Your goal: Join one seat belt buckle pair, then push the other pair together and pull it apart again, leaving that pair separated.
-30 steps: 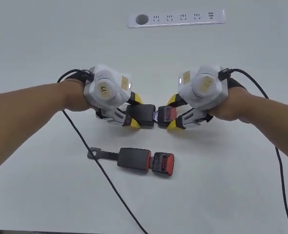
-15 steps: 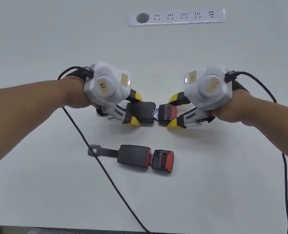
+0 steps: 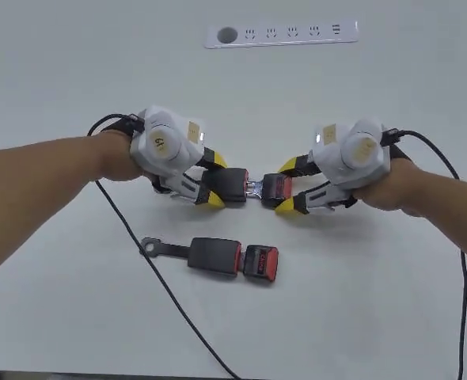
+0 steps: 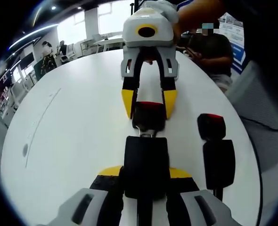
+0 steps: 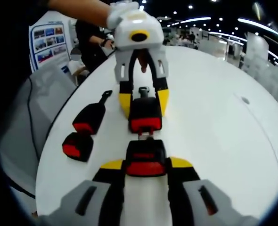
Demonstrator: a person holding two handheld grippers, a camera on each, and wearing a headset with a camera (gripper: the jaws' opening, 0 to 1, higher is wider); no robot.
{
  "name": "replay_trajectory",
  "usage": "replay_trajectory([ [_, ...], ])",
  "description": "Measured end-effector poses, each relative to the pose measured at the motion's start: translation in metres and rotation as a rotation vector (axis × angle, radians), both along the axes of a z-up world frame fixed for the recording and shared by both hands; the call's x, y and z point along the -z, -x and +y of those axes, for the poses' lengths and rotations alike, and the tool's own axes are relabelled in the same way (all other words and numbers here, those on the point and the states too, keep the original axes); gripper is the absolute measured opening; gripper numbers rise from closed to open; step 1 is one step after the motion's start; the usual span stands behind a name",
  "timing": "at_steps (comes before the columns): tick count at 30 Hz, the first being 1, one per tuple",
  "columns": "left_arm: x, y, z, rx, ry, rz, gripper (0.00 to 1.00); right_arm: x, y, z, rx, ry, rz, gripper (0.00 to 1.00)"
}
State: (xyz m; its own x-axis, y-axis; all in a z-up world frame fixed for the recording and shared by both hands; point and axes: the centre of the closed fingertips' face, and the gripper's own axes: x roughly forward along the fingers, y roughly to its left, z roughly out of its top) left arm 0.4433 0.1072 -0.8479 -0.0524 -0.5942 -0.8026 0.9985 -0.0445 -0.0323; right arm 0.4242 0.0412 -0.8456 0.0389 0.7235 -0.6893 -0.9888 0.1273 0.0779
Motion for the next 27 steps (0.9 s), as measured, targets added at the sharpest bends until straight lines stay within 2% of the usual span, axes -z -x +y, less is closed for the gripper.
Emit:
replay_trajectory([
  [5,0.0,0.0,0.0,-0.003,0.002,0.0,0.36,0.0,-0.001,-0.004,-0.004,0.003,-0.001,0.35],
  [14,0.0,-0.001,-0.001,-0.018,0.001,0.001,0.36,0.002,-0.001,-0.029,0.011,-0.002,-0.005,0.35],
  [20,0.0,-0.001,-0.001,-0.036,0.001,0.002,0.36,0.001,0.006,-0.05,0.005,0.02,-0.015,0.35],
  [27,-0.001,-0.001,-0.001,-0.038,-0.005,0.003,0.36,-0.003,0.013,-0.08,-0.004,0.036,-0.005,0.36],
])
